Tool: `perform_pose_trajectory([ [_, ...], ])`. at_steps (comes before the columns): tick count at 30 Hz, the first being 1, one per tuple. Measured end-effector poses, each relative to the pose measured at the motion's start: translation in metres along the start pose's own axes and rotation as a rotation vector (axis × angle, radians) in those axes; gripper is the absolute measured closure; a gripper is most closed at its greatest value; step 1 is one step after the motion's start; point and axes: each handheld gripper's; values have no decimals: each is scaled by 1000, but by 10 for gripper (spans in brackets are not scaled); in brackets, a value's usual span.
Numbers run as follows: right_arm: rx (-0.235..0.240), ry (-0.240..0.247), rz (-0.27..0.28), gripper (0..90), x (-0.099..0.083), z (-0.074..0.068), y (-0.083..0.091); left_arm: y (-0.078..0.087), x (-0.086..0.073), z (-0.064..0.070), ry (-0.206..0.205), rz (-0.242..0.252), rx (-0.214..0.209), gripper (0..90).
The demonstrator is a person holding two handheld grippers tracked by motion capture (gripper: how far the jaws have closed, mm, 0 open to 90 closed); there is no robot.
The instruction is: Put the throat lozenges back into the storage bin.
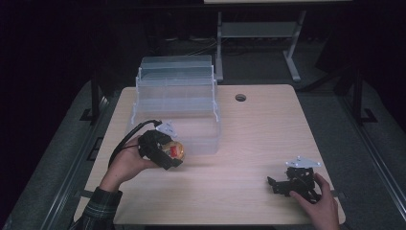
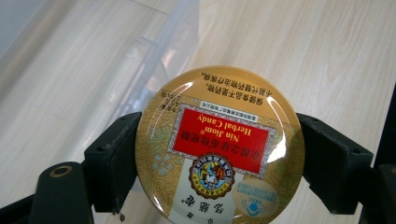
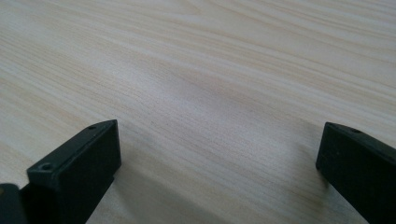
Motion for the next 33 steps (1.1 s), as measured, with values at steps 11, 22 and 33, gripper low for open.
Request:
perform_pose_trajectory([
  [11, -1, 1, 1, 0, 0, 0, 0, 8, 4, -16, 26, 7, 24, 196],
  [22, 0, -1, 1, 0, 0, 0, 0, 9, 5, -30, 56, -6, 42, 196],
  [33, -1, 1, 0, 0, 0, 0, 0, 13, 5, -48, 100, -3, 86, 196],
])
Point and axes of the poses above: each handheld gripper's, and its own axes: y roughly backward along the jaws, x roughly out of its top, z roughly to its right, and after that the axes turned 3 degrees about z, right-handed
